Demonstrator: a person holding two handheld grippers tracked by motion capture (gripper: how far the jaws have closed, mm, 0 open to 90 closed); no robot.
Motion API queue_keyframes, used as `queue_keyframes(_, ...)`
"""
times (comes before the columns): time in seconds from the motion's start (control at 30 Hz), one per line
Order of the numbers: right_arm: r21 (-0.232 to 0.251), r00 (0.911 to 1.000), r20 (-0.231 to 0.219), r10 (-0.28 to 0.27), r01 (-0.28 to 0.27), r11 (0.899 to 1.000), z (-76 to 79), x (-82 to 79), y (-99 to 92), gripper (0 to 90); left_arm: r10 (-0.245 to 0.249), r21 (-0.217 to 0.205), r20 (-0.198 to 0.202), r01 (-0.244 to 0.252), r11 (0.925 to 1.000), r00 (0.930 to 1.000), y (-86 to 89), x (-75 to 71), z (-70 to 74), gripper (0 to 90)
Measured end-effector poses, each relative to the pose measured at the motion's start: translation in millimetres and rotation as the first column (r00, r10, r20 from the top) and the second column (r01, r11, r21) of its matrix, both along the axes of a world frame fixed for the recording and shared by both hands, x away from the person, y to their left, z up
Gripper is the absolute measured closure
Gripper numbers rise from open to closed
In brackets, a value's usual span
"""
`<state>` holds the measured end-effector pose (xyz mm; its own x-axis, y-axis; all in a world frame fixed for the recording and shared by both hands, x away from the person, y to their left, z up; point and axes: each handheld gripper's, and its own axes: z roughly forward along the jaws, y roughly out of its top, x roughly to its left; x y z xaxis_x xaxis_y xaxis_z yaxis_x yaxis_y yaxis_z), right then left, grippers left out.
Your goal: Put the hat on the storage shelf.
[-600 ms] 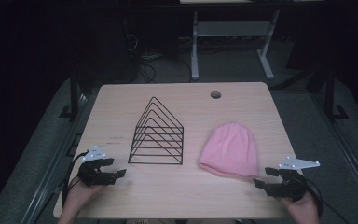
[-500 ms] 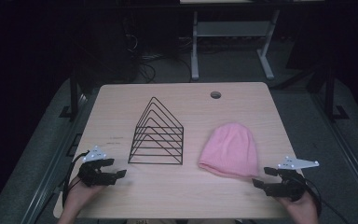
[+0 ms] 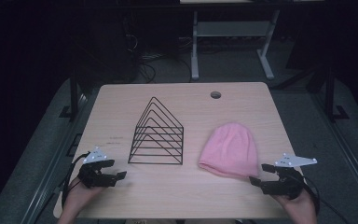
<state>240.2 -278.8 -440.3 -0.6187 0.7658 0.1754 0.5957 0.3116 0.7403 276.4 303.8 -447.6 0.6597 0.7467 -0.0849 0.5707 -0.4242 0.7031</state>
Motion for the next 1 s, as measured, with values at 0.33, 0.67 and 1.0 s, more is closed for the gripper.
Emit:
queue_keyframes(0.33,-0.024,0.9996,-0.010,0.026,-0.026,0.999,16.1,15.7,1.5,22.8,0.013,0.002,-0.005,-0.012,0.9999,0.9999,0.1,0.6,-0.6,25.6)
queue_keyframes(0.67,-0.023,0.9985,-0.047,0.029,-0.030,0.999,24.0,35.0,-2.2,23.4,0.009,0.007,-0.003,-0.009,0.9999,1.0000,-0.1,1.4,-0.2,25.6)
queue_keyframes(1.0,-0.048,0.9948,-0.086,0.055,-0.059,0.997,26.4,51.3,0.5,22.9,0.009,0.004,-0.002,-0.009,1.0000,1.0000,0.5,2.9,-0.9,25.7)
